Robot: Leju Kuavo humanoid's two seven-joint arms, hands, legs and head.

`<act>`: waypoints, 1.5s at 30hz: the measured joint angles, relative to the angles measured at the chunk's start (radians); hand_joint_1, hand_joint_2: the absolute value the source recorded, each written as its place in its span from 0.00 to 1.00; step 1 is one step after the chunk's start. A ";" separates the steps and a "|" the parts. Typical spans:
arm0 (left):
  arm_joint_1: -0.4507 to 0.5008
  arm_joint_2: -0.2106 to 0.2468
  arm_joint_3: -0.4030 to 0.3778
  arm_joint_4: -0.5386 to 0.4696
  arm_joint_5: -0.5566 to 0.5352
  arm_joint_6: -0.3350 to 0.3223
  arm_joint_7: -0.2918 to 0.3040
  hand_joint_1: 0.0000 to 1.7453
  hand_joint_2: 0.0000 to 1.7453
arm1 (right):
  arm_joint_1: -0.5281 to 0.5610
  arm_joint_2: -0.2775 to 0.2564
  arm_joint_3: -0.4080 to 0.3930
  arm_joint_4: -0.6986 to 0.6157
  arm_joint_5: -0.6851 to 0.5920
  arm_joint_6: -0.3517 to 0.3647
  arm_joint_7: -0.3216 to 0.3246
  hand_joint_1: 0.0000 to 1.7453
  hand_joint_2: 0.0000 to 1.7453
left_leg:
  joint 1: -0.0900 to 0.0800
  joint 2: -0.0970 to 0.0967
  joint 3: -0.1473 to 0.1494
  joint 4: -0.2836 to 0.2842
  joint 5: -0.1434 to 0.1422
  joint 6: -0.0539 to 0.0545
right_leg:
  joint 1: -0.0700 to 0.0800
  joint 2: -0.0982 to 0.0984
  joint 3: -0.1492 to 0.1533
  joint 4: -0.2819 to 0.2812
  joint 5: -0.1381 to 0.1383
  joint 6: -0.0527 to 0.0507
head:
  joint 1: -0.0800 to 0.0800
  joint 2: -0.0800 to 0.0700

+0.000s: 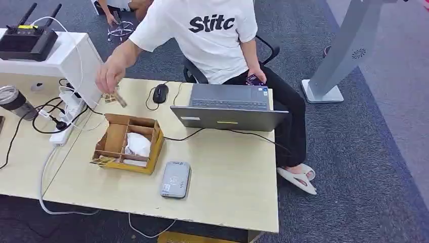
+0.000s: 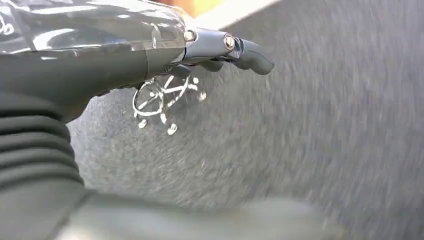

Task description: Pass the card to the sensor for recognition and then transmit it.

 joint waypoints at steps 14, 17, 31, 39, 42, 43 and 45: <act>-0.026 -0.013 0.307 -0.382 -0.220 0.083 -0.312 0.00 1.00 | -0.004 0.024 -0.037 0.000 0.034 0.011 0.072 0.00 1.00 | 0.000 0.000 0.001 0.000 0.000 0.000 | 0.001 0.000 0.001 0.000 0.000 0.000 | 0.000 0.000; -0.029 -0.016 0.324 -0.422 -0.214 0.083 -0.345 0.00 1.00 | -0.005 0.031 -0.041 0.000 0.034 0.011 0.072 0.00 1.00 | 0.000 0.000 0.000 0.000 0.000 0.000 | 0.001 0.000 0.001 0.000 0.000 0.000 | 0.000 0.000; -0.039 0.015 0.344 -0.656 -0.134 -0.252 -0.579 0.00 1.00 | -0.002 0.040 -0.050 0.000 0.071 0.072 0.098 0.00 1.00 | 0.002 -0.001 0.001 0.000 0.000 -0.001 | 0.002 -0.001 0.001 0.001 0.000 0.000 | 0.000 0.000; -0.045 0.018 0.333 -0.923 -0.103 -0.542 -0.819 0.00 1.00 | -0.002 0.040 -0.035 0.000 0.134 0.122 0.145 0.00 1.00 | 0.001 0.000 0.001 -0.001 0.001 -0.001 | 0.002 0.000 0.001 0.001 0.000 -0.001 | 0.000 0.000; -0.047 0.019 0.314 -0.989 -0.071 -0.640 -0.811 0.00 1.00 | -0.006 0.040 -0.029 0.000 0.150 0.137 0.154 0.00 1.00 | 0.000 -0.001 0.001 -0.001 0.001 -0.001 | 0.001 -0.001 0.001 0.001 0.000 -0.001 | 0.000 0.000; -0.051 0.019 0.309 -1.005 -0.071 -0.655 -0.806 0.00 1.00 | -0.008 0.040 -0.024 0.000 0.153 0.137 0.155 0.00 1.00 | 0.000 -0.001 0.001 -0.001 0.001 -0.001 | 0.001 -0.001 0.001 0.001 0.000 -0.001 | 0.000 0.000; -0.055 0.020 0.303 -1.031 -0.071 -0.667 -0.802 0.00 1.00 | -0.008 0.040 -0.018 0.000 0.156 0.137 0.156 0.00 1.00 | 0.000 0.000 0.001 -0.001 0.001 -0.001 | 0.001 -0.001 0.002 0.001 0.000 -0.001 | 0.000 0.000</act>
